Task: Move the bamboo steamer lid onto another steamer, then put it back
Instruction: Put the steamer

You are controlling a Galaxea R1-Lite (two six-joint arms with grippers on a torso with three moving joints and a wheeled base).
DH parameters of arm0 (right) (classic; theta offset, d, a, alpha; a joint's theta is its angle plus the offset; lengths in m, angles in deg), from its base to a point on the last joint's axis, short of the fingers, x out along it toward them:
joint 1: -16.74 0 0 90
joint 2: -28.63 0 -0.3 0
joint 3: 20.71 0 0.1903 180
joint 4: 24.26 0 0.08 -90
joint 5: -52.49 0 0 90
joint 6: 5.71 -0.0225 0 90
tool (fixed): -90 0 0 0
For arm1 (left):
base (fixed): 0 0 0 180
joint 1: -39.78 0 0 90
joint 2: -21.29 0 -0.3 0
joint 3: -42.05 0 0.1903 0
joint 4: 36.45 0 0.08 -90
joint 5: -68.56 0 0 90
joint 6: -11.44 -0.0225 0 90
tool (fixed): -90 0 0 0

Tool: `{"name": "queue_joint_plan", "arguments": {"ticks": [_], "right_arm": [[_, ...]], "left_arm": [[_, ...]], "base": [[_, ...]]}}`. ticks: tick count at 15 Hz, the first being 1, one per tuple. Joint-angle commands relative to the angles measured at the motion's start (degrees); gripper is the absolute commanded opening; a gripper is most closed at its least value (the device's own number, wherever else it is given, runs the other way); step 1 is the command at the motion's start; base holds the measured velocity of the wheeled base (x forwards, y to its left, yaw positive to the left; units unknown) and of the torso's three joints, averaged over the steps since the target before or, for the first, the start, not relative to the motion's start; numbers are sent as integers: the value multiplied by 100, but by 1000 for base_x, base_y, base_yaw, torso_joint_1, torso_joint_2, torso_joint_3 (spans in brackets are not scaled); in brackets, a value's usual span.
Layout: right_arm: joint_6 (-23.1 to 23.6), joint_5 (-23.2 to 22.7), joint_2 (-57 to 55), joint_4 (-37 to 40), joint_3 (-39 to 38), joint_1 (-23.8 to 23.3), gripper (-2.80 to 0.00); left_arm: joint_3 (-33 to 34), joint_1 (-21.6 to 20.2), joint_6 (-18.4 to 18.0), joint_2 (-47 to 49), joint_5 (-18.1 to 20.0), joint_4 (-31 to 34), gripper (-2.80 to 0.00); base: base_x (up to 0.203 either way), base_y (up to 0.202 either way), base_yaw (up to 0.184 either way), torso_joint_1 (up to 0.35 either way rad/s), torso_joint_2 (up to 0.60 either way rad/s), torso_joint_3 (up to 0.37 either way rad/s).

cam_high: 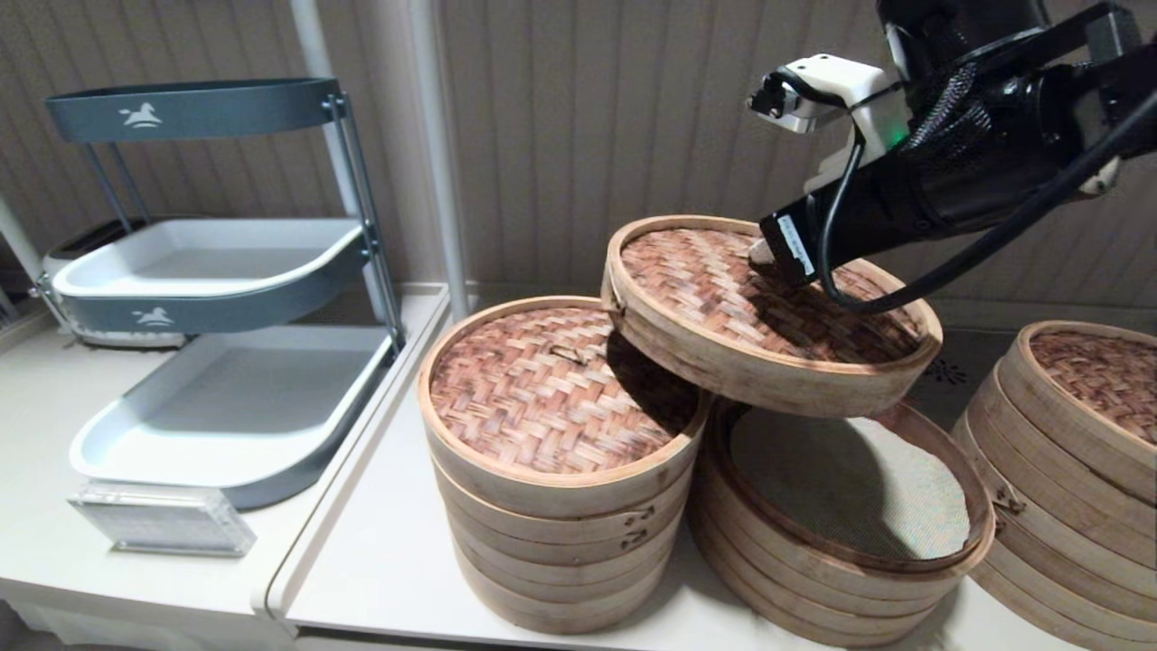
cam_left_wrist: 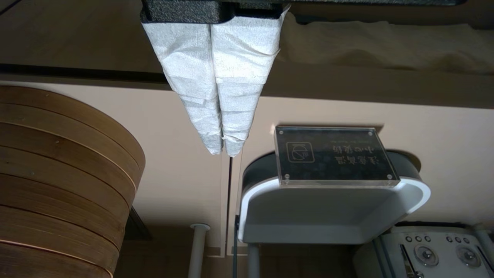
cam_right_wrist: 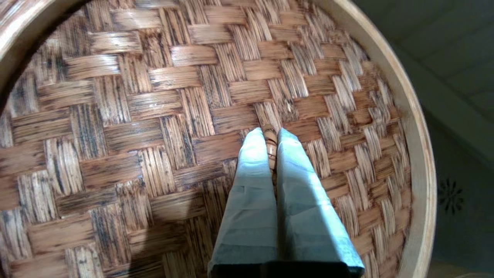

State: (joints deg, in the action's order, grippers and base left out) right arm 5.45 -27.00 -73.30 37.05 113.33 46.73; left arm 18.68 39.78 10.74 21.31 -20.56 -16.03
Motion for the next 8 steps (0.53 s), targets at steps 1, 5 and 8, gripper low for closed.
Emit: {"name": "queue_joint_plan", "arguments": {"ticks": [1,5,8], "right_arm": [[125,34,-166,-172,-10,176,-280],[462,39,-361,-590,-1,434,-280],[575,39,-484,-710,-10,556,-280]], "left_arm": [[158,0,0,-2,0,-4,-280],[158,0,0,-2,0,-4,-280],[158,0,0,-2,0,-4,-280]], "base": [[0,0,0,0,0,0],[0,0,0,0,0,0],[0,0,0,0,0,0]]}}
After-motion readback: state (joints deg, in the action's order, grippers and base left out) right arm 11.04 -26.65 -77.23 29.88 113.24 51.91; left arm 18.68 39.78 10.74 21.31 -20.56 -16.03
